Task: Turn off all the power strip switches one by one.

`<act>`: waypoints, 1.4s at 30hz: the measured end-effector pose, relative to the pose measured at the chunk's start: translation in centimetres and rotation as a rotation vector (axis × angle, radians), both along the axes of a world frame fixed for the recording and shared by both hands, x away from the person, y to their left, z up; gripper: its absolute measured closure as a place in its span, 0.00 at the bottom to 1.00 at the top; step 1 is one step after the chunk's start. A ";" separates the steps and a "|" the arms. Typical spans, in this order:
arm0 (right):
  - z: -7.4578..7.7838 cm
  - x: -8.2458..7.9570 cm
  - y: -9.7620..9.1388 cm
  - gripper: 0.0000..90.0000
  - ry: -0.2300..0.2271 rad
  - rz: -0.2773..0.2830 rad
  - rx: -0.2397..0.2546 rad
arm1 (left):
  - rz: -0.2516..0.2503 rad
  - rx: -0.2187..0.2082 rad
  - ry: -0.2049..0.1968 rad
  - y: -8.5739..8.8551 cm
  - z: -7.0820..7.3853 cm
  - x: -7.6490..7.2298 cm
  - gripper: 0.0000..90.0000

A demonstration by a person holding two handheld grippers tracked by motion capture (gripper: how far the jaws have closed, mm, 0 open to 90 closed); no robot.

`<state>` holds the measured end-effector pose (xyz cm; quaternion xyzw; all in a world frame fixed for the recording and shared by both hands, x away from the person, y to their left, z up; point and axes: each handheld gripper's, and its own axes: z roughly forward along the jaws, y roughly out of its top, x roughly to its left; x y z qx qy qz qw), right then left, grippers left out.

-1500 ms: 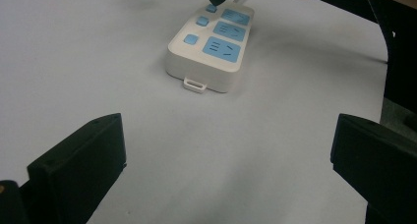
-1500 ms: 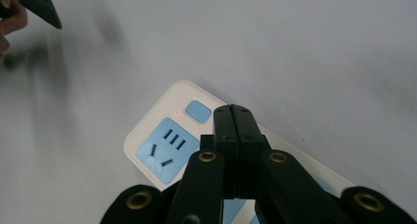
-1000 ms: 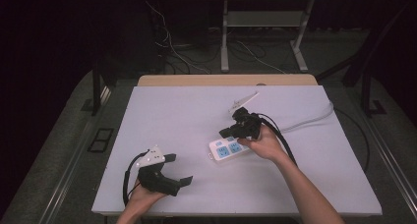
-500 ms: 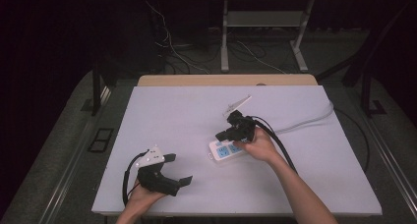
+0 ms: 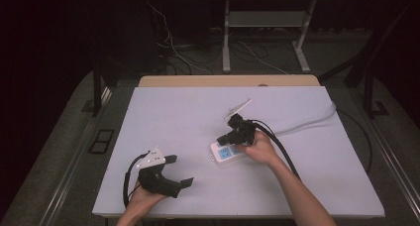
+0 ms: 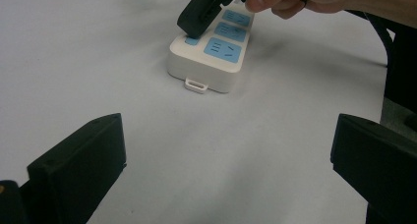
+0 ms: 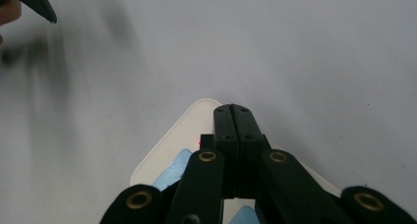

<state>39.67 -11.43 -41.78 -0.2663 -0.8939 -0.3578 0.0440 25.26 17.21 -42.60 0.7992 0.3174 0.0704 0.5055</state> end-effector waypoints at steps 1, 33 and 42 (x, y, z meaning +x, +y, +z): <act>0.0 0.0 0.0 1.00 0.003 -0.002 0.003 | 0.001 -0.001 0.000 0.0 0.0 0.0 0.00; -0.2 -0.8 0.3 1.00 -0.043 0.005 -0.004 | 0.005 0.000 0.002 0.0 0.0 0.0 0.00; 0.3 -1.3 -0.1 1.00 -0.045 0.023 0.060 | 0.003 0.000 0.002 0.0 -0.1 0.1 0.00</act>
